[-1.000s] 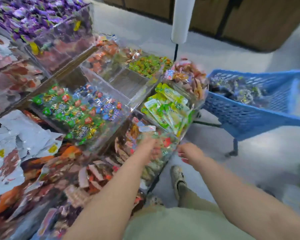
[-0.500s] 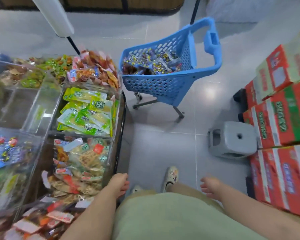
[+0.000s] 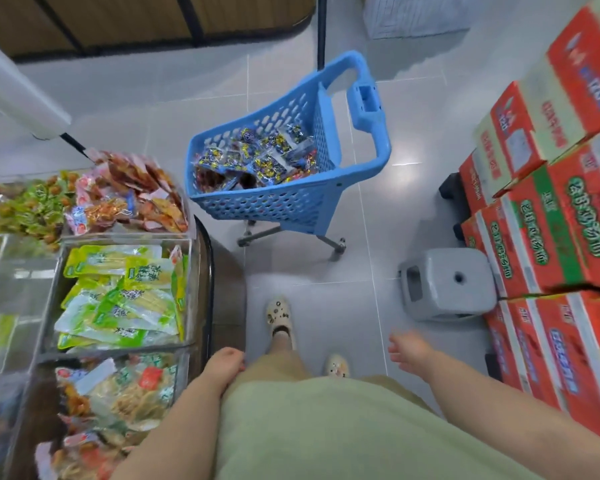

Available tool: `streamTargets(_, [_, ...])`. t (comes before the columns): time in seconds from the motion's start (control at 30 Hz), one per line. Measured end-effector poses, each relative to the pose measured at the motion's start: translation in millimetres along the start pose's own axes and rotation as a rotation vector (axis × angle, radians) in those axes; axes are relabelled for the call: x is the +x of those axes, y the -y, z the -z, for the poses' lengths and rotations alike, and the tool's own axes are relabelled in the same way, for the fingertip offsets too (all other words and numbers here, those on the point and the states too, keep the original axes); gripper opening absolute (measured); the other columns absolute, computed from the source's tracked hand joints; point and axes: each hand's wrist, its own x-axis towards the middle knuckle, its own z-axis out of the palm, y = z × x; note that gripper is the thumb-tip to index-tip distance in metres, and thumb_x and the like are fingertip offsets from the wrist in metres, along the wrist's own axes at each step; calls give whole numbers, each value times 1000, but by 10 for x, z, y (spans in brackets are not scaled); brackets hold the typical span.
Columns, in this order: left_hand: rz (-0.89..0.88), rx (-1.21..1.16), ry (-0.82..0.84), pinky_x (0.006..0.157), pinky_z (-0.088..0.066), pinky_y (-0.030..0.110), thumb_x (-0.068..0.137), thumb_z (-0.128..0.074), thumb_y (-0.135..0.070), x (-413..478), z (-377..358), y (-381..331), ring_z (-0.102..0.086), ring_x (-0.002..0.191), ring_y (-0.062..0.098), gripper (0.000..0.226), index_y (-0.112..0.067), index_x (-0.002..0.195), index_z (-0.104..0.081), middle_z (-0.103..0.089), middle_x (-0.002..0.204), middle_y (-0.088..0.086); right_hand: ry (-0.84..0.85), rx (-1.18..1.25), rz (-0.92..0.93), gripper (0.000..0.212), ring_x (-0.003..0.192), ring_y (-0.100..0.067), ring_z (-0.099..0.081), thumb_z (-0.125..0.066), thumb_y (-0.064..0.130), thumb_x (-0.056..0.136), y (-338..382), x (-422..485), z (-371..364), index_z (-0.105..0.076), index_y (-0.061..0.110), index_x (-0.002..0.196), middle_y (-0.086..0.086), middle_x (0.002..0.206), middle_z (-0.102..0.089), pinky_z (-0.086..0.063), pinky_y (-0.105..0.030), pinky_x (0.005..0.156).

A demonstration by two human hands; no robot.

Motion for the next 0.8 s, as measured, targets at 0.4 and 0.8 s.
streamTargets(0.4, [-61,67,82,44,-30,22,95,-46,-10,977,1076,-1426,-42,50,18,33,-9,63,-51,-51,62,6,-42,146,-21,10,81,-21,-53,-47,19,97,1603,138,-502,-50,10,100,-7,90,-55,-43,-34,83])
streamTargets(0.8, [69,-65,93,46,-31,19,97,-46,-12,1681,1937,-2132,-42,54,17,20,-13,77,-46,-49,68,7,60,168,175,14,73,-13,-59,-52,26,95,3612,135,-1266,-53,16,105,0,87,-62,-48,-28,67])
